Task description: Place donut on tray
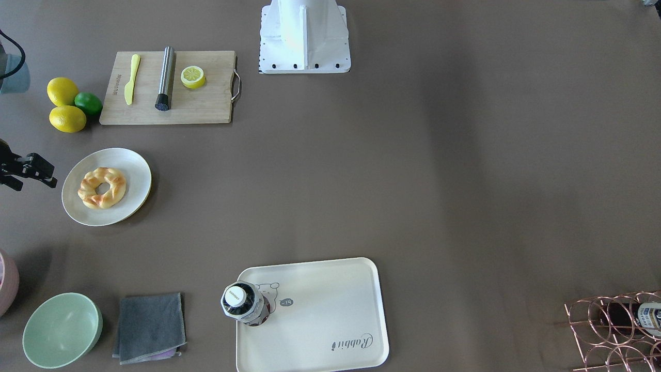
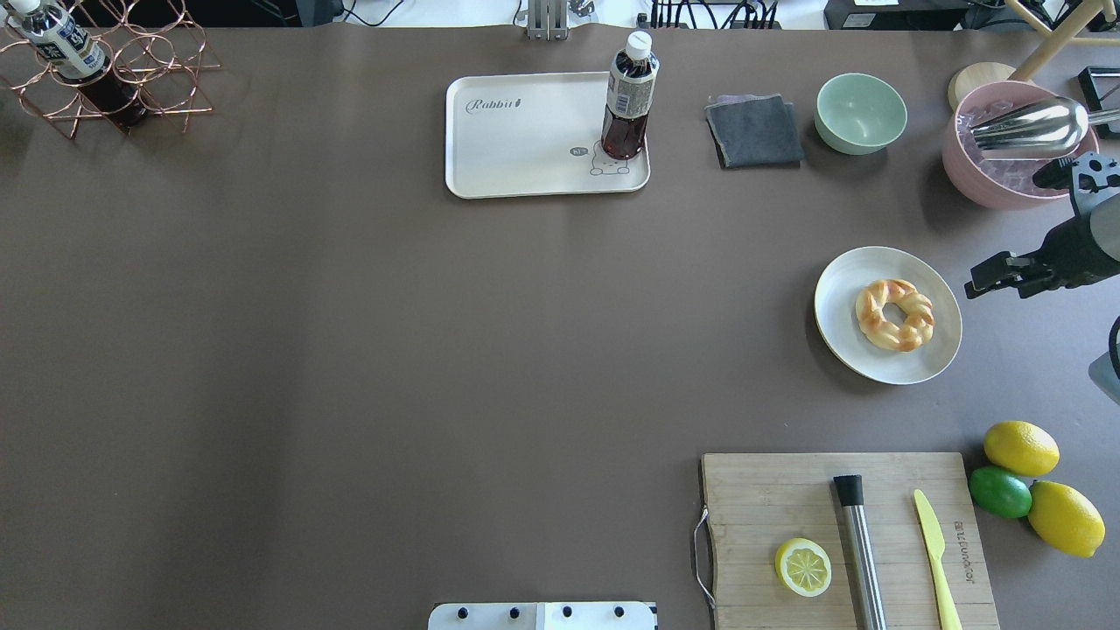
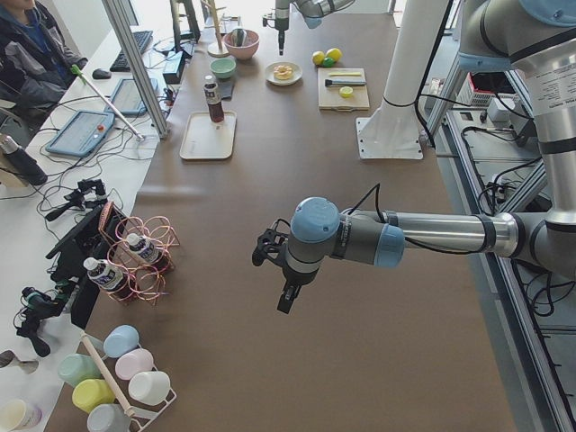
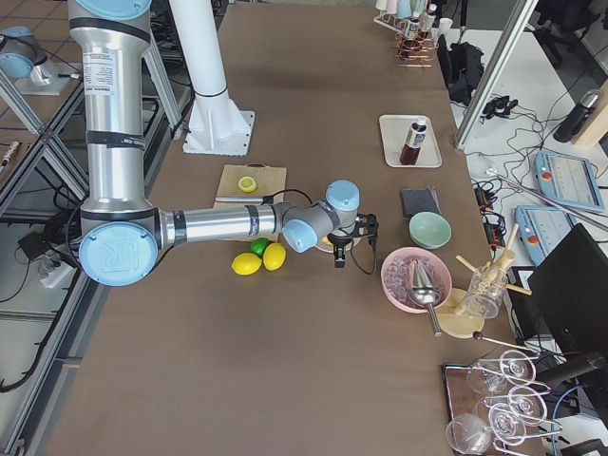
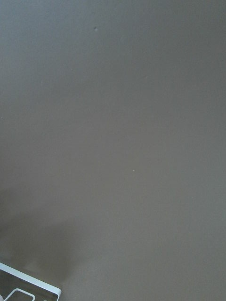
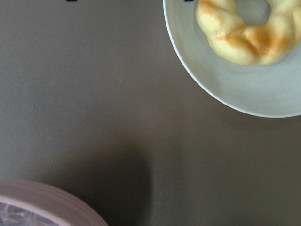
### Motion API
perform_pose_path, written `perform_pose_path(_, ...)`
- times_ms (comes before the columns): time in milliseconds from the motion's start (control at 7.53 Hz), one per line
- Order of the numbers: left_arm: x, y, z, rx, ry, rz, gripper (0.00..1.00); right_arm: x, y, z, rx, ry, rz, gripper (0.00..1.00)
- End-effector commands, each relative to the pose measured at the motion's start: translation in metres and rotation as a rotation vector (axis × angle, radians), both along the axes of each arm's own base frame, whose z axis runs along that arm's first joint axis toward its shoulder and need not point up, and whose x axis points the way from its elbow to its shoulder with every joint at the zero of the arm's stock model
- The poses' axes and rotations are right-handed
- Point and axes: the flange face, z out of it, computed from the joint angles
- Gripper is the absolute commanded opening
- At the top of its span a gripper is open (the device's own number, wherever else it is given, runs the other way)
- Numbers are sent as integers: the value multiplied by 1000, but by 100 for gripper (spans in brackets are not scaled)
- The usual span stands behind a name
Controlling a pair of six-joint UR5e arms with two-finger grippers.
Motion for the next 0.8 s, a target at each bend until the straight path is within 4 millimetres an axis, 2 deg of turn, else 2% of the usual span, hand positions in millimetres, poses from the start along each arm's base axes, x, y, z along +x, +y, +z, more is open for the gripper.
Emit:
perform_pose_path(0,0,-1,-2,2,3,-5,97,-23,0,25,11,-16,2,79)
perform_pose_path(265,0,-1,-3,3,3,-5,97,-33,1,22,0,-25,5,77)
perform_pose_path(398,0,-1,-3,4,3,-4,97,-39,1,20,-7,-26,4,70)
perform_pose_path(531,0,-1,-3,6,3,-4,97,-40,1,20,-7,-25,3,51)
perform_pose_path(664,0,-1,-4,7,3,-4,97,-39,1,21,-4,-21,6,21)
